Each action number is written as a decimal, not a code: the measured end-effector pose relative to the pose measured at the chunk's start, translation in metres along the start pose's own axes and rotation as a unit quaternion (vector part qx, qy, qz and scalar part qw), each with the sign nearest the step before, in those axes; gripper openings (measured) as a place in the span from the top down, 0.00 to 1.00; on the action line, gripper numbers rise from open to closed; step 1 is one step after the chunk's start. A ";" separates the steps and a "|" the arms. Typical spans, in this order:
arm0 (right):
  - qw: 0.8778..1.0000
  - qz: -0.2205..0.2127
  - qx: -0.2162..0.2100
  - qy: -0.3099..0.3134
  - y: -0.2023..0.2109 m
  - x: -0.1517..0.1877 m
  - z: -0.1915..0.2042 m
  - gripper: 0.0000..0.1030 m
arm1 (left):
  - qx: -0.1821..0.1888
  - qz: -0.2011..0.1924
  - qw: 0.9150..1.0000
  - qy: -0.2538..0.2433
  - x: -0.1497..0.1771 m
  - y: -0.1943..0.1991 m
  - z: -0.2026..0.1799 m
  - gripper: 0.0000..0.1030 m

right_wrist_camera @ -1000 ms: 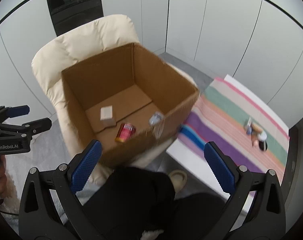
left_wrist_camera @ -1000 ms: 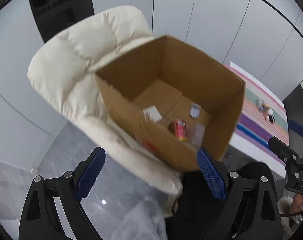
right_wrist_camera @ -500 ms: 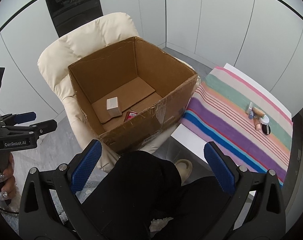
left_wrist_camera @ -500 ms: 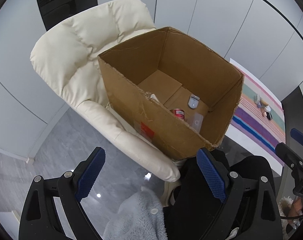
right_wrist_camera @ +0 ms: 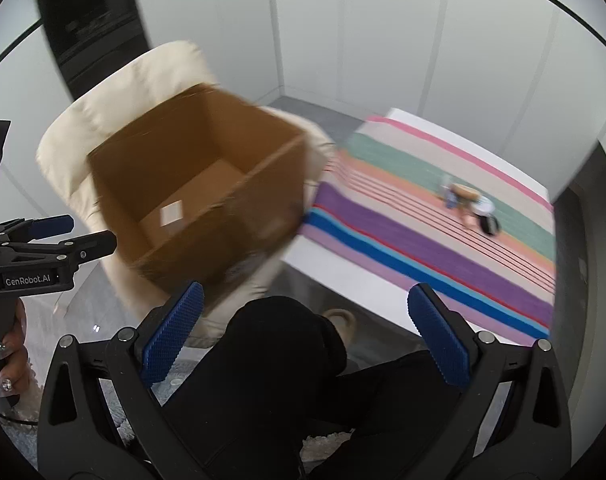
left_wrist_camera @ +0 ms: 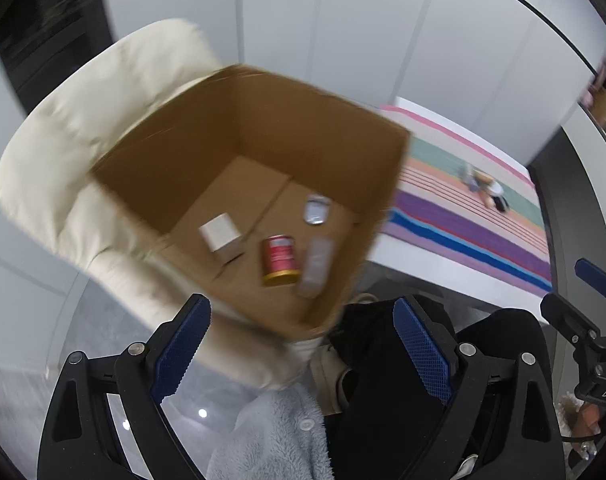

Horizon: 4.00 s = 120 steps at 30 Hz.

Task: Organize objects
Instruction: 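Move both tools back toward the remaining cosmetics on the cloth, then grasp the black MENOW compact with right tool while left tool grasps clear plastic case, then lift the black compact and clear case and carry them over the cardboard box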

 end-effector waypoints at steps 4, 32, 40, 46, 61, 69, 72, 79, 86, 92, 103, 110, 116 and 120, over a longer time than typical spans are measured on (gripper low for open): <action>0.999 -0.004 0.026 -0.045 0.010 0.009 -0.047 0.00 | 0.016 0.001 0.999 -0.046 -0.013 -0.012 -0.049 0.09; 0.967 -0.009 0.125 -0.222 -0.042 0.054 -0.299 0.00 | 0.090 0.025 0.968 -0.232 -0.088 -0.124 -0.286 0.09; 0.972 -0.002 0.109 -0.206 -0.134 0.020 -0.325 0.00 | 0.067 0.034 0.975 -0.211 -0.141 -0.232 -0.302 0.09; 0.975 0.001 0.122 -0.184 -0.211 0.003 -0.346 0.00 | 0.074 0.038 0.981 -0.172 -0.182 -0.314 -0.316 0.09; 0.984 0.015 0.100 -0.146 -0.307 -0.014 -0.354 0.42 | 0.087 0.047 0.979 -0.178 -0.197 -0.400 -0.345 0.22; 0.986 0.008 0.099 -0.136 -0.306 -0.011 -0.347 0.56 | 0.128 0.057 0.971 -0.193 -0.190 -0.394 -0.360 0.58; 0.986 0.011 0.095 -0.140 -0.306 -0.011 -0.350 0.57 | 0.135 0.060 0.973 -0.176 -0.191 -0.389 -0.356 0.58; 0.986 0.015 0.094 -0.140 -0.305 -0.010 -0.349 0.57 | 0.137 0.073 0.978 -0.142 -0.199 -0.398 -0.338 0.60; 0.985 0.017 0.099 -0.138 -0.306 -0.011 -0.347 0.59 | 0.121 0.067 0.975 -0.172 -0.196 -0.403 -0.343 0.84; 0.985 0.017 0.097 -0.142 -0.301 -0.015 -0.348 0.60 | 0.110 0.068 0.977 -0.172 -0.194 -0.403 -0.350 0.84; 0.983 -0.003 0.104 -0.152 -0.268 -0.037 -0.352 0.60 | 0.086 0.047 0.981 -0.168 -0.210 -0.372 -0.338 0.84; 0.981 -0.024 0.103 -0.164 -0.230 -0.061 -0.355 0.60 | 0.081 0.031 0.983 -0.161 -0.224 -0.335 -0.323 0.84; 0.979 -0.044 0.114 -0.166 -0.188 -0.085 -0.361 0.60 | 0.077 0.005 0.984 -0.164 -0.237 -0.291 -0.318 0.84; 0.977 -0.059 0.120 -0.167 -0.156 -0.102 -0.362 0.60 | 0.073 -0.015 0.982 -0.173 -0.248 -0.258 -0.322 0.84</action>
Point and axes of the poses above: each gripper's, at about its wrist camera, not at the fingertips, and y roughly against the way its jaws point, z to its left, x to its underside, the point moved 4 cm from there along -y, roughly the way its jaws point, and after that the axes turned 3 degrees about x, right-handed, at the moved point
